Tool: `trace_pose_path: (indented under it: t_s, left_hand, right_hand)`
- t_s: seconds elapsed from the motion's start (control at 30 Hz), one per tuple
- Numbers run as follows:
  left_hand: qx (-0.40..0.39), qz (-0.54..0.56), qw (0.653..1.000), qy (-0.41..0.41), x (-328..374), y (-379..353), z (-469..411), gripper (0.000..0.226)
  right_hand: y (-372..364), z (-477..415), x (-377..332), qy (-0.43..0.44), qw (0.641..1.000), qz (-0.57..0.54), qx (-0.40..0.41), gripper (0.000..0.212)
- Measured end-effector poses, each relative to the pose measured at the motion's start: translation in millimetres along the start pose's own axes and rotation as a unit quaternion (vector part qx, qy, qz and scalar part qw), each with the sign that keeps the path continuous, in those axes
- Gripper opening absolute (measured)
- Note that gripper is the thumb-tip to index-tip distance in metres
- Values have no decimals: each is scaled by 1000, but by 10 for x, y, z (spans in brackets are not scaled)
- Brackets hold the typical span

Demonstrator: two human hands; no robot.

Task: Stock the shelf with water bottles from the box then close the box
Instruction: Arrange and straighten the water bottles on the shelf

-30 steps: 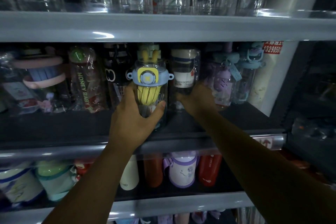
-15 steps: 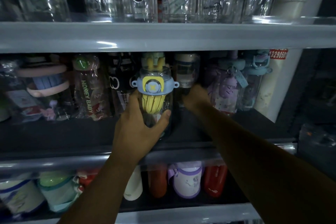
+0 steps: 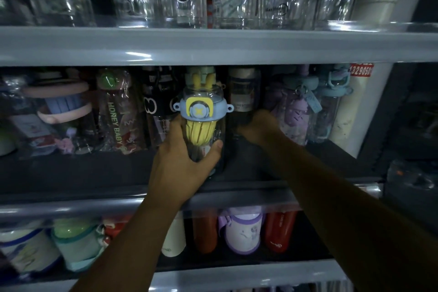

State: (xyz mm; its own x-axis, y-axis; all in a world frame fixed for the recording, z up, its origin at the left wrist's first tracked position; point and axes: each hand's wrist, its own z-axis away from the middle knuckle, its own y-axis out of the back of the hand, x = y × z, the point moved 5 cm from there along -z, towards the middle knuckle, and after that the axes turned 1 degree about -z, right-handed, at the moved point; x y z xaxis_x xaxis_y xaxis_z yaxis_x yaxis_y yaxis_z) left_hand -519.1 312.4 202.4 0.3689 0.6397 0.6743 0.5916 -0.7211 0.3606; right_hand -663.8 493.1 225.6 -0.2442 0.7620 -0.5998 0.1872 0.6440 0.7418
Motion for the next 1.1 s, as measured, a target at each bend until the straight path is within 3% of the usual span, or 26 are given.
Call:
trace_pose_path:
  t_s: [0.1,0.2,0.27,0.43,0.57,0.8,0.93,1.03,1.1]
  left_hand:
    - [-12,15,1000,0,-10,-21,-14,62]
    - [-25,19,999,-10,-13,-42,-9,61]
    - [-26,4,999,-32,4,-58,-11,66]
    - [-37,1,998,-48,16,-52,-30,75]
    - [-49,6,998,-42,-10,-61,-26,78]
    - [-53,-4,997,-61,-18,-64,-29,89]
    - [-99,-61,992,-54,8,-93,-12,105]
    - [-129,-123,981,-76,37,-127,16,100]
    - [-126,-154,975,-101,38,-142,28,84]
  right_hand:
    - [142,408,-109,58,992,-109,17,16]
    - [232,838,-162,75,938,-340,5,16]
    - [182,995,-130,76,906,-417,-22,17]
    - [29,1067,-131,98,929,-357,-31,42]
    - [-16,1090,-284,119,921,-357,-98,31]
    - [9,1024,-567,182,897,-393,-85,34]
    - [88,938,-461,134,922,-356,-77,37]
    - [233,821,-303,120,956,-267,-31,37]
    - [306,756,-187,107,961,-253,-15,33]
